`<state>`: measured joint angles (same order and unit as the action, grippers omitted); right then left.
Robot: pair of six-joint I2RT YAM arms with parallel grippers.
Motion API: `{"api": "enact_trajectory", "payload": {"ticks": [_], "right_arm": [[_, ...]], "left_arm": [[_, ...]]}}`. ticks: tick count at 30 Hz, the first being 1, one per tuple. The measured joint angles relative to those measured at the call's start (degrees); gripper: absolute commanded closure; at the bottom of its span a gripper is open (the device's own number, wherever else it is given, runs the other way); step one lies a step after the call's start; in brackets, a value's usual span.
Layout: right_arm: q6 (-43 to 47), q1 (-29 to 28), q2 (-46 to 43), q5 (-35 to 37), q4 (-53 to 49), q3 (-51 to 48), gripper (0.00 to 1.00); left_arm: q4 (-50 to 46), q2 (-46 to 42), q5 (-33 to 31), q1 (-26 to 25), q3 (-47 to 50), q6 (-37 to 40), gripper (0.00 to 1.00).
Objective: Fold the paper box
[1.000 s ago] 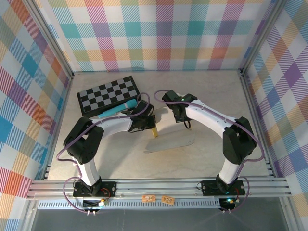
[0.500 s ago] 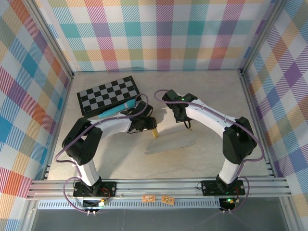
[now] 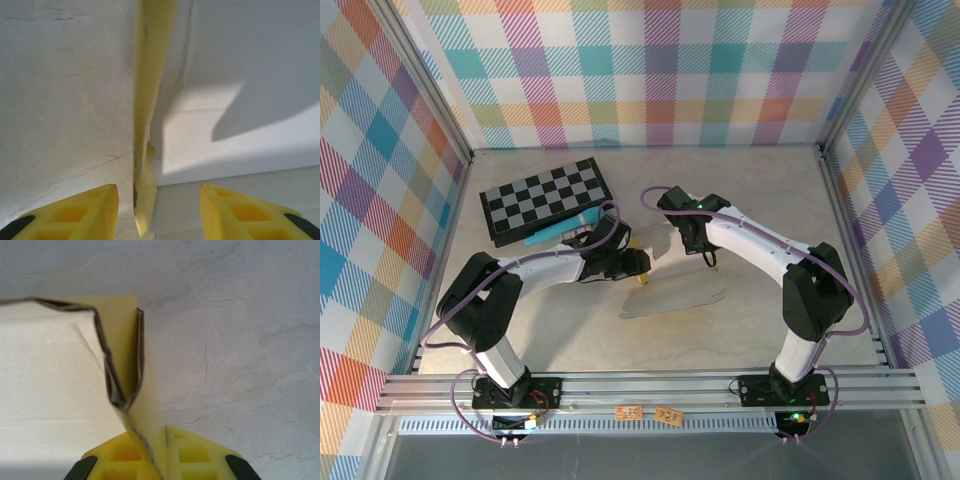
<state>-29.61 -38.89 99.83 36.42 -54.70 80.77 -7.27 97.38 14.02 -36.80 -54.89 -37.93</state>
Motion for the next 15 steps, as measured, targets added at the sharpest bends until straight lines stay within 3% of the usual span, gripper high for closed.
{"api": "enact_trajectory", "payload": {"ticks": [8, 11, 15], "right_arm": [[0.0, 0.0, 0.0, 0.0, 0.0, 0.0, 1.00], [0.0, 0.1, 0.0, -0.1, 0.0, 0.0, 1.00], [0.0, 0.3, 0.0, -0.2, 0.7, 0.0, 1.00]], "left_arm": [[1.7, 4.4, -1.0, 0.7, -0.7, -0.2, 0.80], [2.7, 4.6, -1.5, 0.7, -1.2, -0.2, 0.98], [1.5, 4.6, -3.5, 0.5, -2.0, -0.1, 1.00]]}}
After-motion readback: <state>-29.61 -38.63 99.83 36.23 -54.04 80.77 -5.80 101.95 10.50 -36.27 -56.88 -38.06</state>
